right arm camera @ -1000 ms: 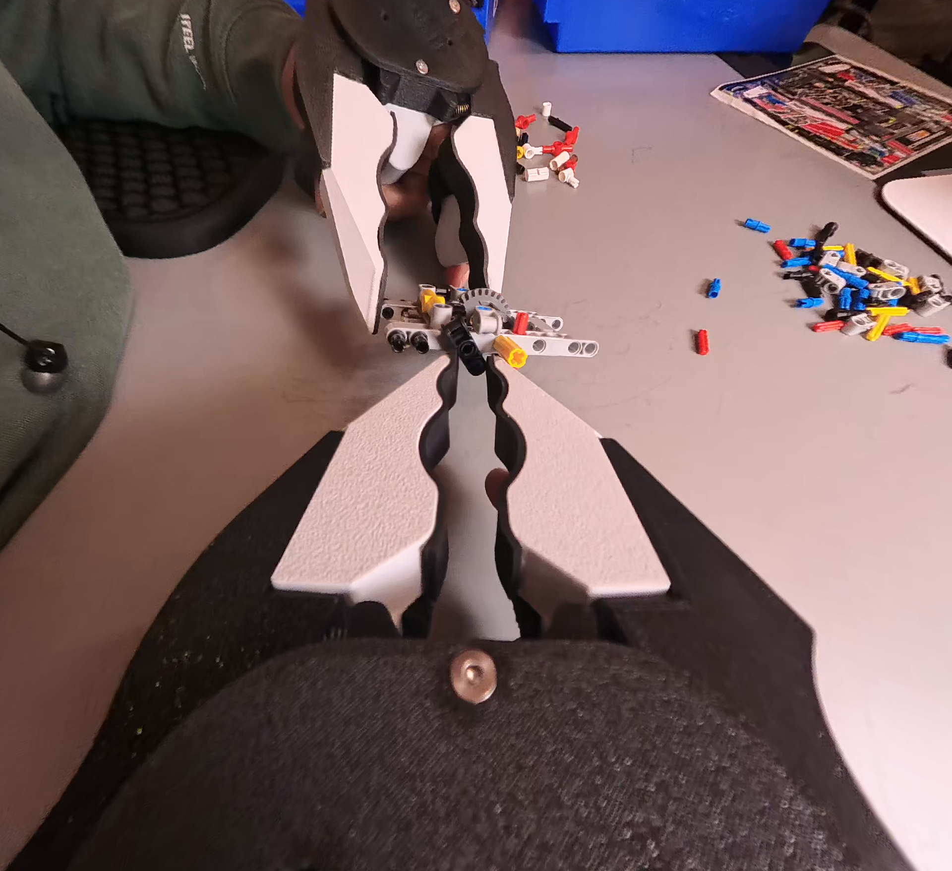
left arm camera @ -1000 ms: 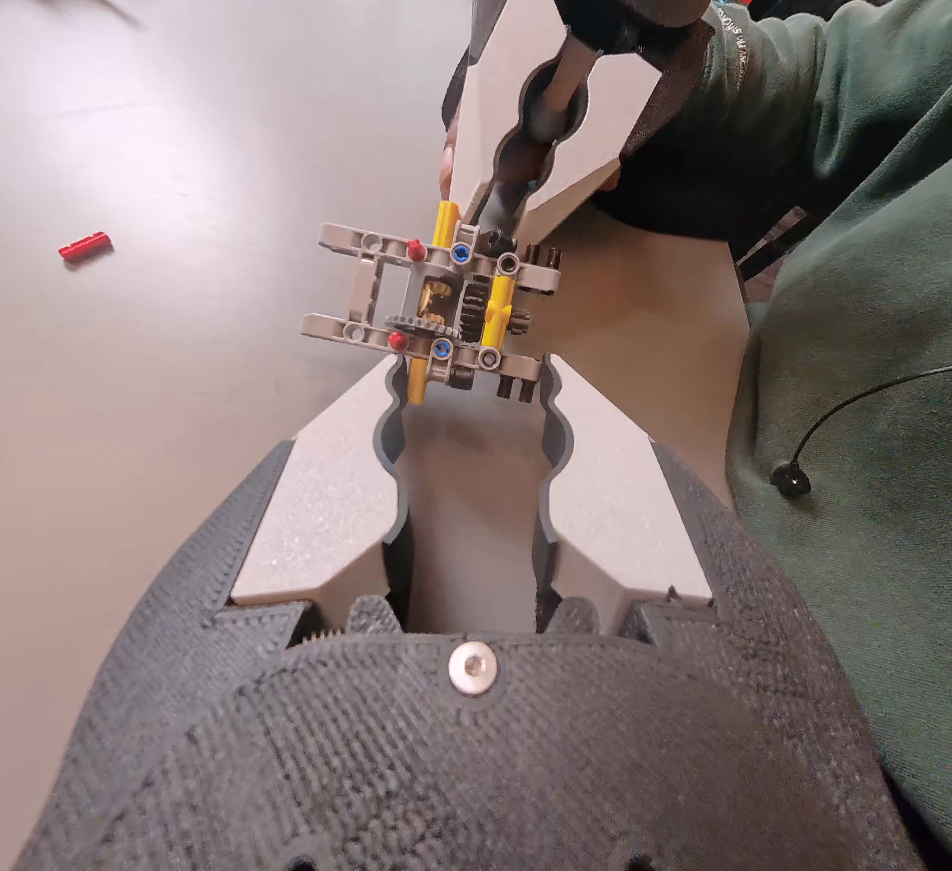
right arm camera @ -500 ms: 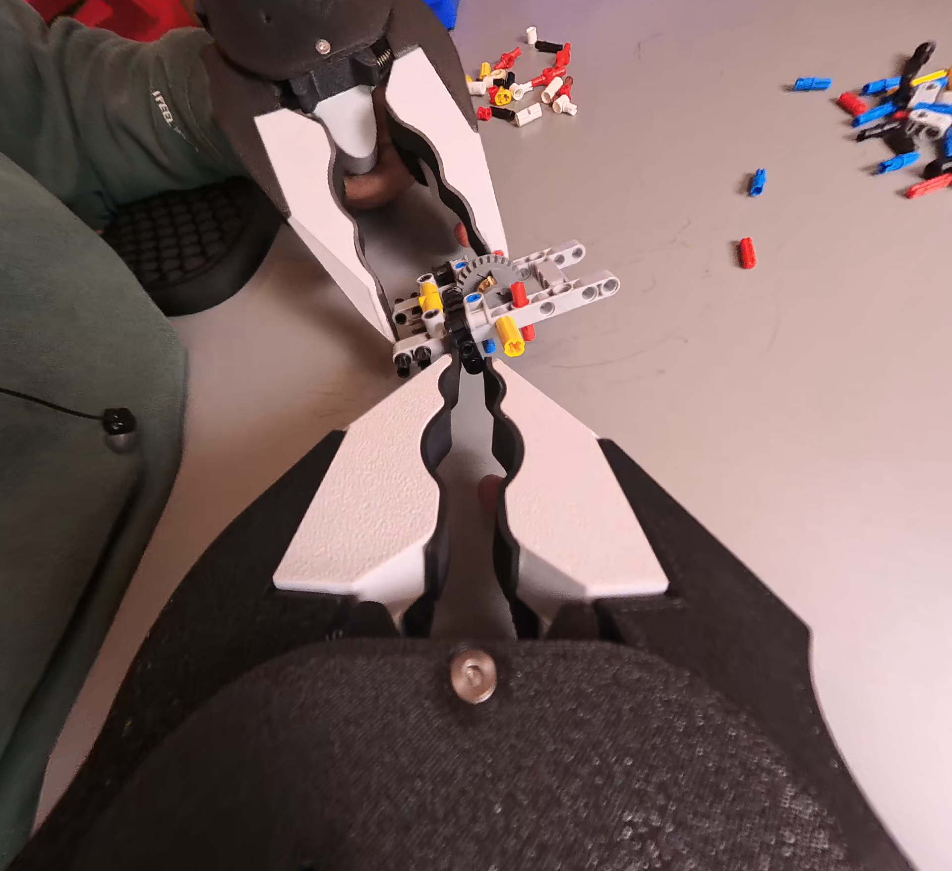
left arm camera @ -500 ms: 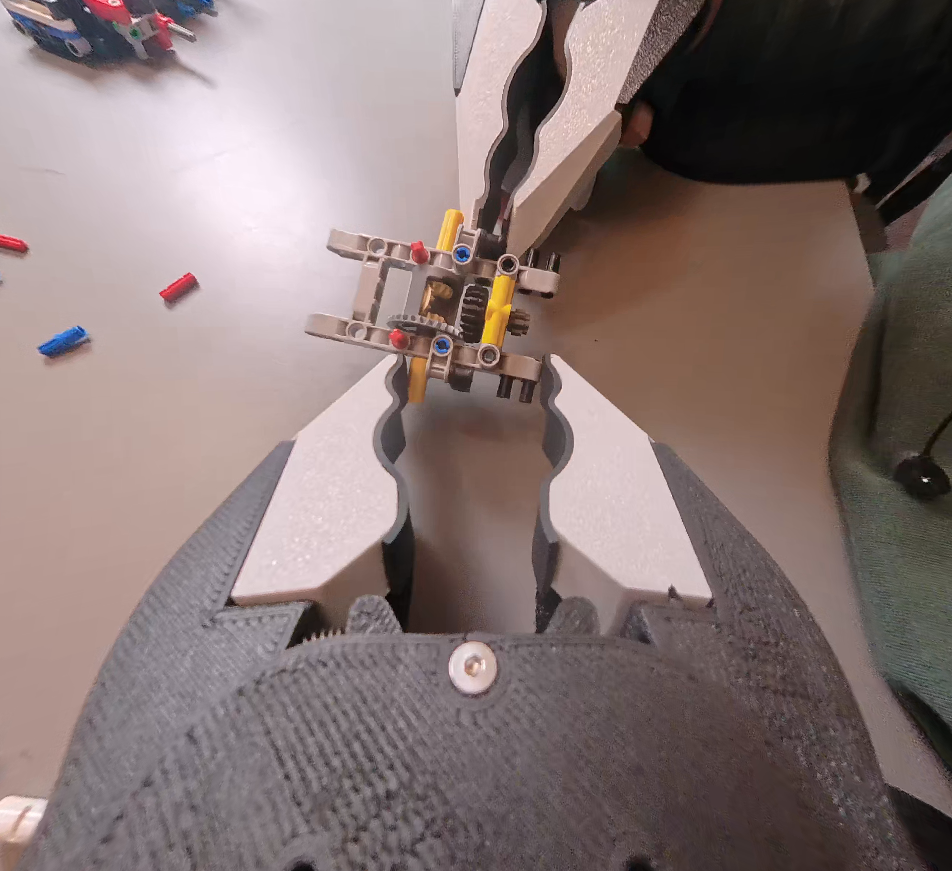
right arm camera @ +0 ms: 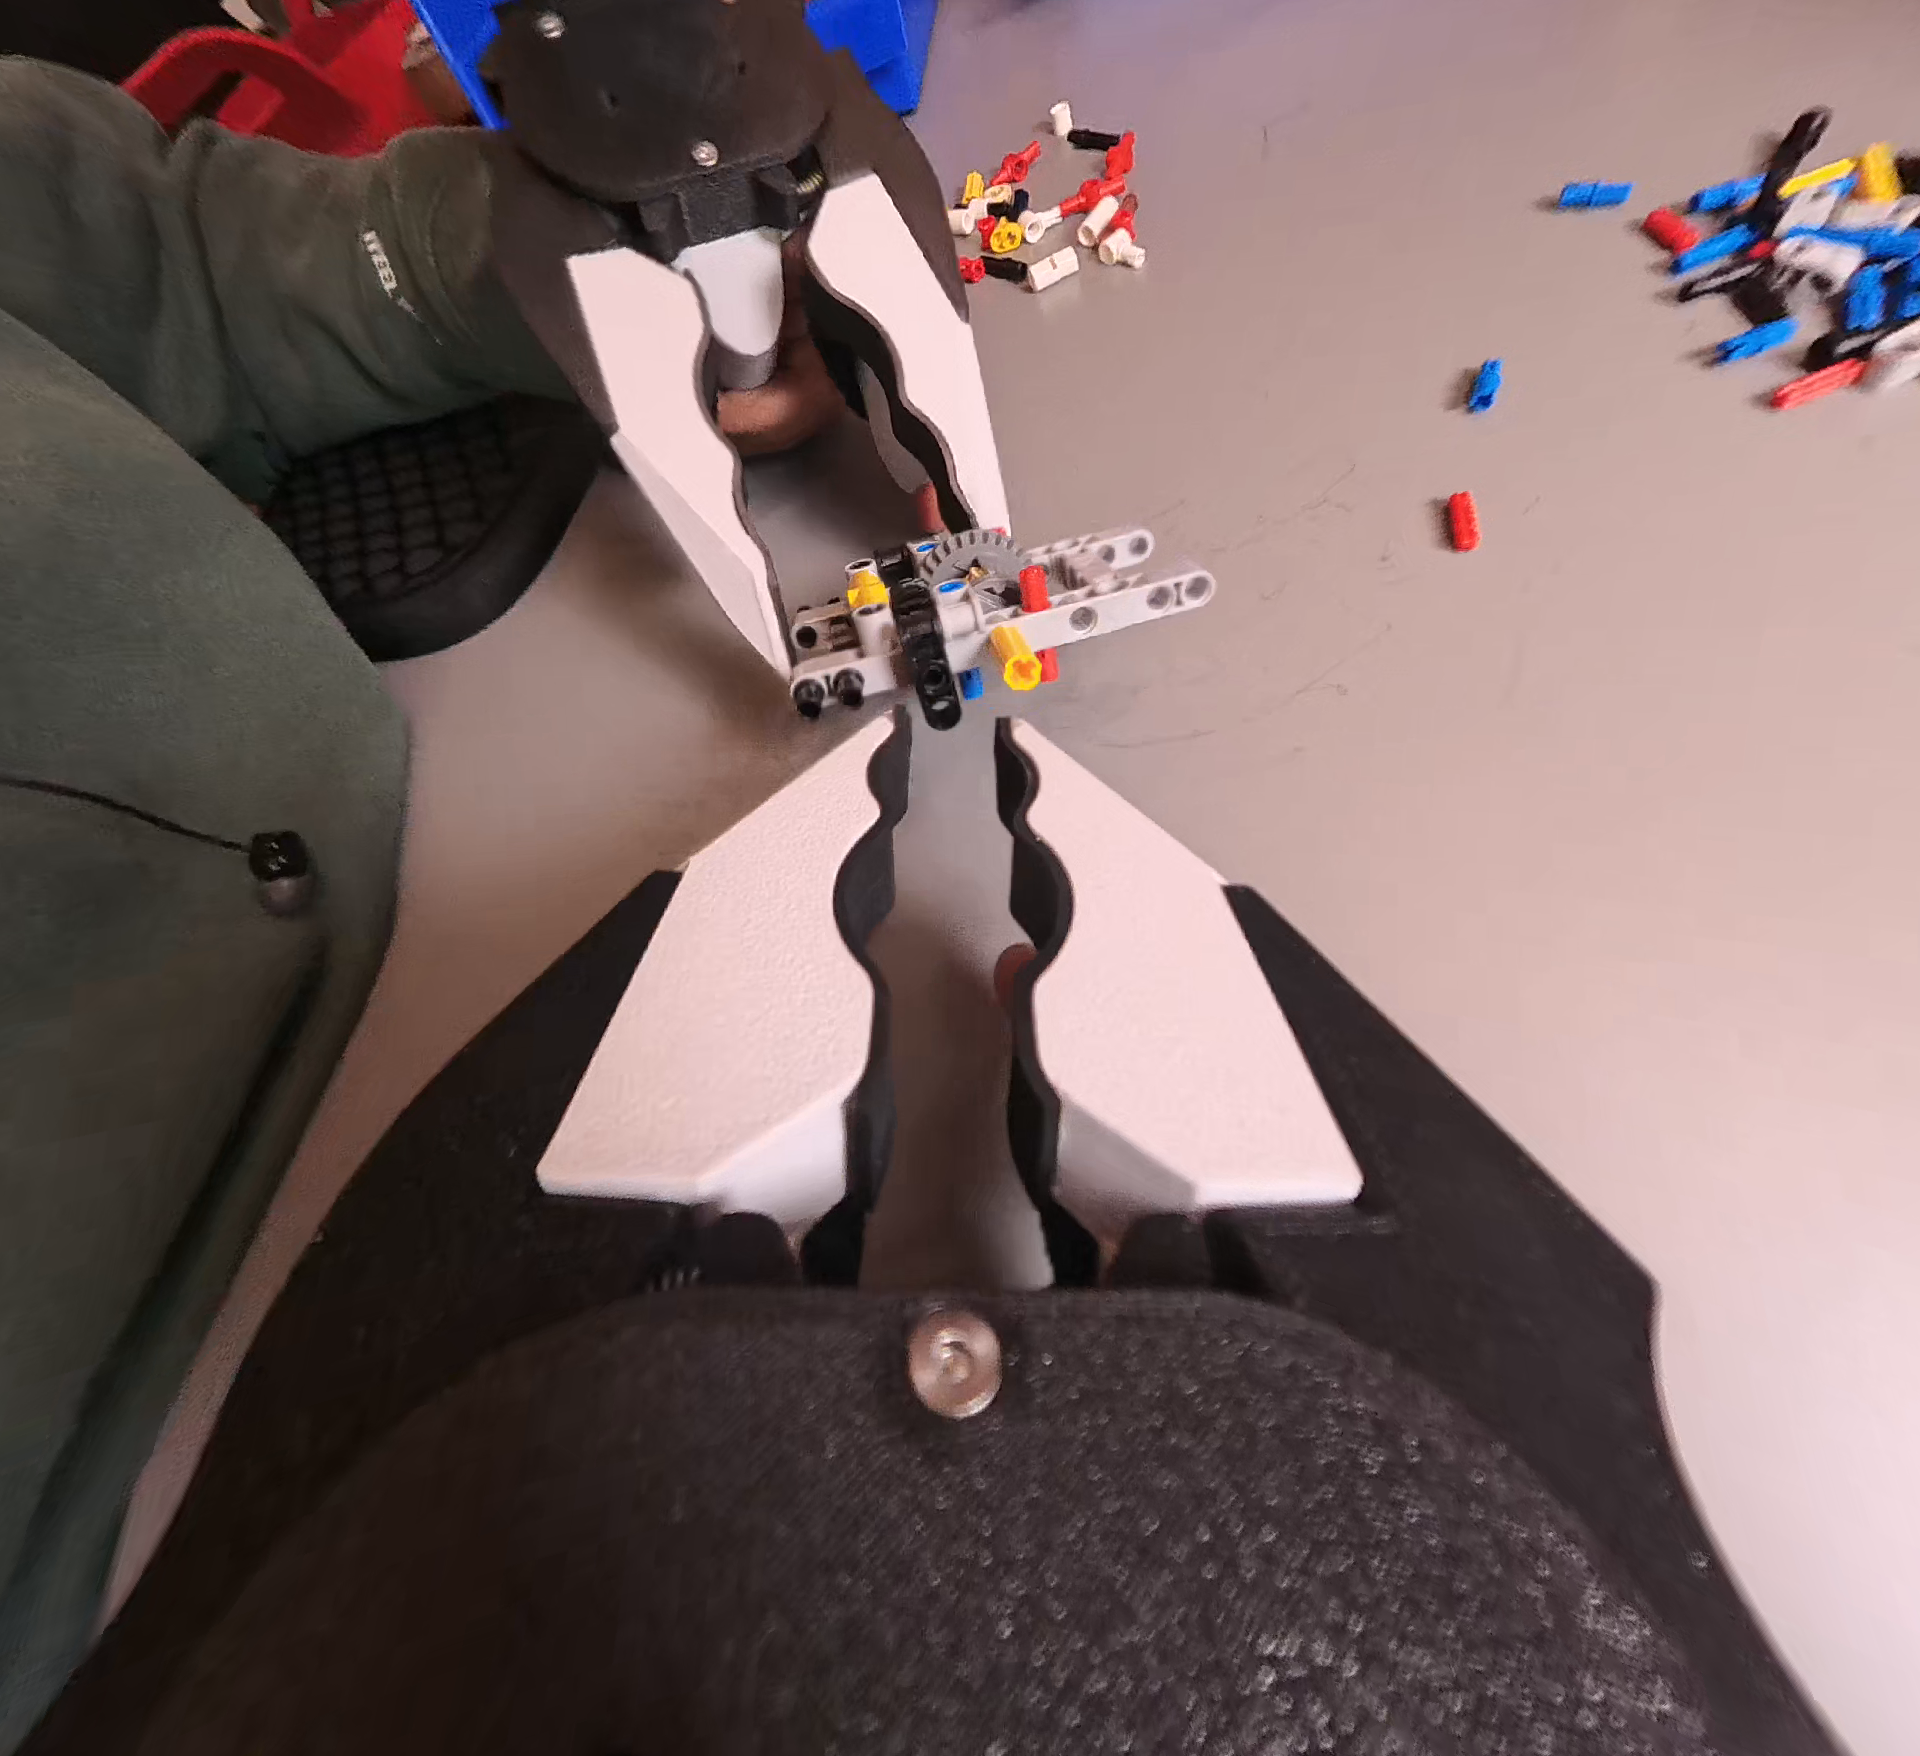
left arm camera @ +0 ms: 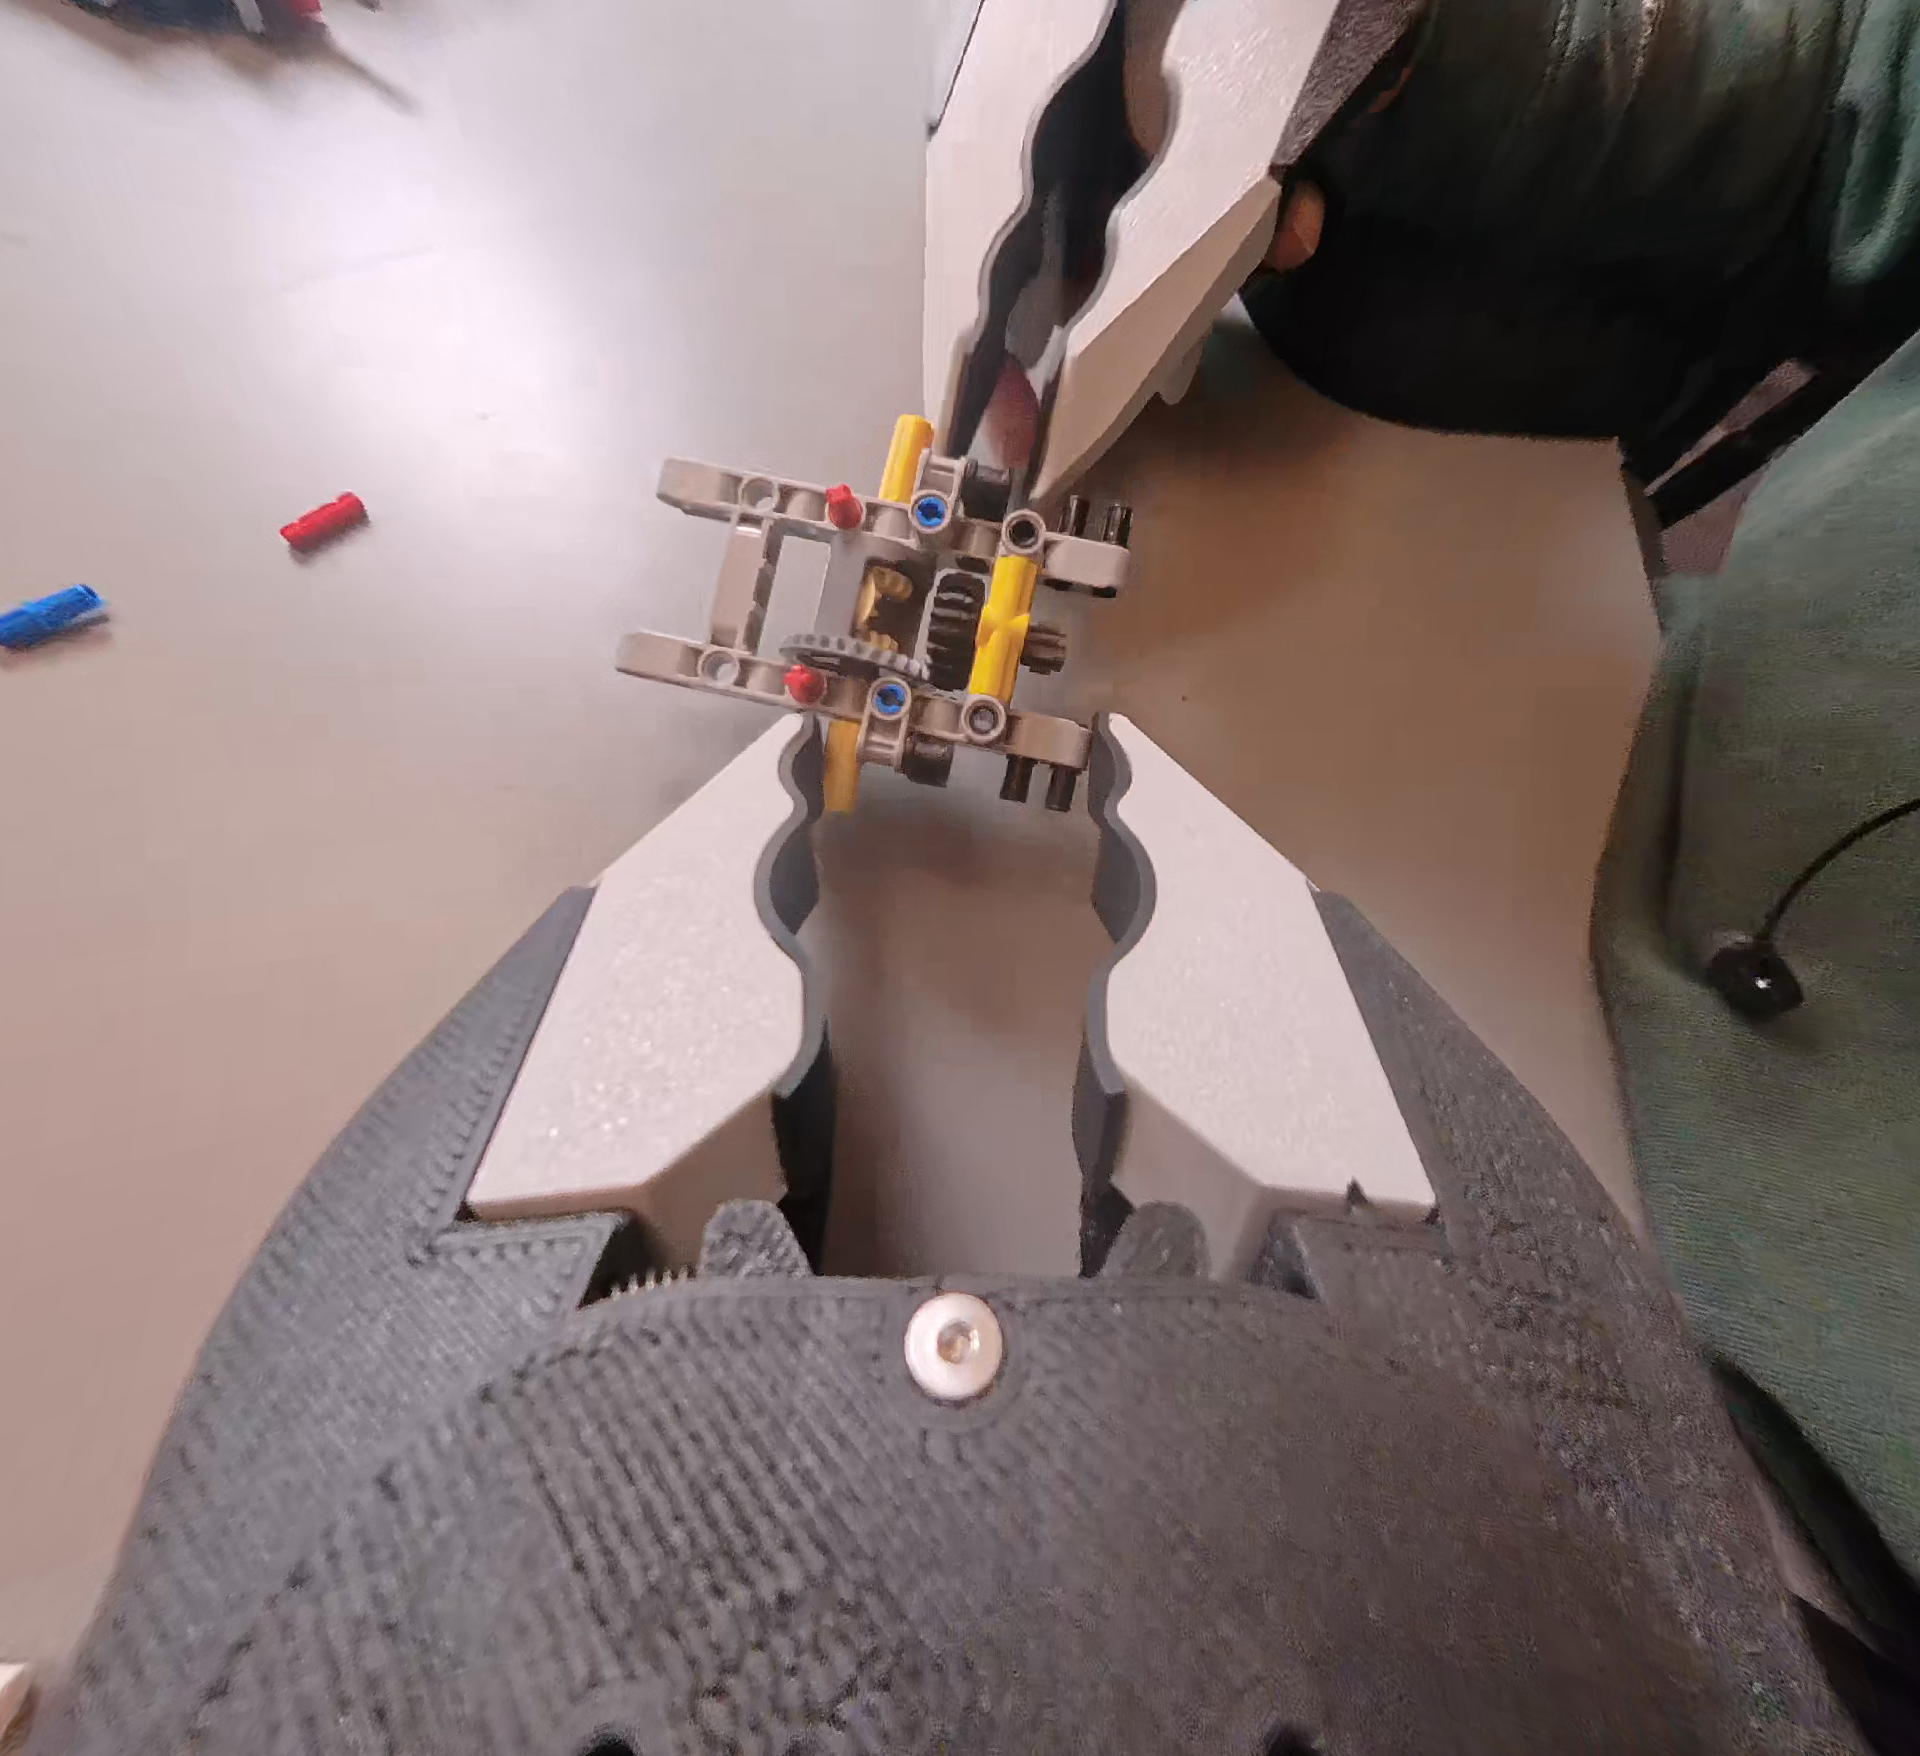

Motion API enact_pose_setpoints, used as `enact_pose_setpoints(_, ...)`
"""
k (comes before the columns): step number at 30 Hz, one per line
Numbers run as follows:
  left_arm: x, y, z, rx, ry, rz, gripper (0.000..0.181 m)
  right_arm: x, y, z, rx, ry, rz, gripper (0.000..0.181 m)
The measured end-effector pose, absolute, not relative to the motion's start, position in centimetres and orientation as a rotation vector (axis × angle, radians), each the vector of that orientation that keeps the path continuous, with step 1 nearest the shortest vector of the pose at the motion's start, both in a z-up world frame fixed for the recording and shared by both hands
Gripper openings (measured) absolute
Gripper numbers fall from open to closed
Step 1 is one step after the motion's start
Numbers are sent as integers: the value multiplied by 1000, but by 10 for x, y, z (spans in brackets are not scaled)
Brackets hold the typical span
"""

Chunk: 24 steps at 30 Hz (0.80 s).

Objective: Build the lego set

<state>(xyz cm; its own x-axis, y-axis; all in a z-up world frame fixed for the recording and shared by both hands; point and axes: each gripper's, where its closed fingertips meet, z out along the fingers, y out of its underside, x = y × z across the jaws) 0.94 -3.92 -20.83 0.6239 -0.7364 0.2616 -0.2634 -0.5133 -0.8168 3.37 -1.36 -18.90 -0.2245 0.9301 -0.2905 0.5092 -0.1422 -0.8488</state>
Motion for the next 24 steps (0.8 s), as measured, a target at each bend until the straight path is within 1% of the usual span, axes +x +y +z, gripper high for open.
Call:
enact_pose_setpoints(1,9,-40,-209,-2081,765,-813,50,36,-10,-186,-1575,-1713,1299,15)
enact_pose_setpoints(6,11,-41,-205,-2077,728,-906,50,36,-3,-177,-1419,-1704,1178,16)
enact_pose_setpoints(11,13,-41,-203,-2070,709,-930,50,32,-17,-182,-1369,-1768,1153,7)
enact_pose_setpoints(19,16,-42,-201,-2063,736,-886,49,30,-21,-183,-1474,-1734,1250,7)
enact_pose_setpoints(24,13,-37,-199,-2041,762,-760,50,28,-18,-183,-1619,-1653,1346,7)
